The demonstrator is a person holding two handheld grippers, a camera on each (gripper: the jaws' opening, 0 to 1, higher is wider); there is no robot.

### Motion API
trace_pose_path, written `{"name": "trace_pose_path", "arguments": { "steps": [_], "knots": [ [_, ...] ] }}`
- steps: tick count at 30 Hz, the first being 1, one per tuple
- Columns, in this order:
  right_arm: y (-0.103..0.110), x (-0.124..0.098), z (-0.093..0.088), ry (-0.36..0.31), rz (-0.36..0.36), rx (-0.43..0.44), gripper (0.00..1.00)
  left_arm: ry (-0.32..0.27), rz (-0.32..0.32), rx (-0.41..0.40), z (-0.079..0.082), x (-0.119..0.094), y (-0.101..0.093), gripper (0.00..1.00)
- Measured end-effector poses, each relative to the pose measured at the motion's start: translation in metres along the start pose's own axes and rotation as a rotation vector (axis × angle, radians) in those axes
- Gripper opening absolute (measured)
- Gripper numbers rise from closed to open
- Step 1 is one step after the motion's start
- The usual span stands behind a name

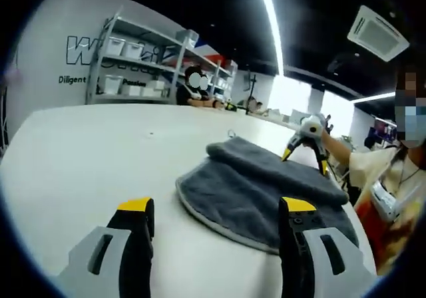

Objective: Fold the towel on the table until its edges align and the towel forms a compact rectangular stack.

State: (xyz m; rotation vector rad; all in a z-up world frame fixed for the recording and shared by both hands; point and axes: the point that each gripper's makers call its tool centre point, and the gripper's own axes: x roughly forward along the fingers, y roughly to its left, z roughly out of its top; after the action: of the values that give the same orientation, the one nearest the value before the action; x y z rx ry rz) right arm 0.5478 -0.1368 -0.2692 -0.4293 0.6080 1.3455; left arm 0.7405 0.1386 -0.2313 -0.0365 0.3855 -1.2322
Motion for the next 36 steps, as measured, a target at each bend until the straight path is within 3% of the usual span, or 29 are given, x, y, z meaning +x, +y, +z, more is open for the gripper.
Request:
{"name": "trace_pose_path", "arguments": {
  "steps": [4, 7, 16, 24, 28, 36],
  "knots": [
    [0.000, 0.001, 0.001, -0.007, -0.003, 0.000, 0.93, 0.017, 0.015, 0.004, 0.001, 0.010, 0.011, 0.70],
    [0.001, 0.001, 0.001, -0.010, -0.007, 0.000, 0.93, 0.034, 0.012, 0.013, -0.001, 0.017, 0.013, 0.60],
    [0.004, 0.005, -0.001, -0.002, -0.010, -0.002, 0.93, 0.086, 0.056, 0.046, -0.012, 0.031, 0.030, 0.41],
    [0.004, 0.005, -0.002, -0.005, -0.013, -0.005, 0.93, 0.110, 0.050, 0.062, -0.021, 0.045, 0.027, 0.35],
    [0.006, 0.007, -0.002, 0.003, -0.014, -0.005, 0.93, 0.134, 0.056, 0.104, -0.025, 0.048, 0.027, 0.26],
    [0.006, 0.009, -0.003, 0.011, -0.033, -0.017, 0.92, 0.132, 0.077, 0.066, -0.022, 0.044, 0.031, 0.07]
  ]
}}
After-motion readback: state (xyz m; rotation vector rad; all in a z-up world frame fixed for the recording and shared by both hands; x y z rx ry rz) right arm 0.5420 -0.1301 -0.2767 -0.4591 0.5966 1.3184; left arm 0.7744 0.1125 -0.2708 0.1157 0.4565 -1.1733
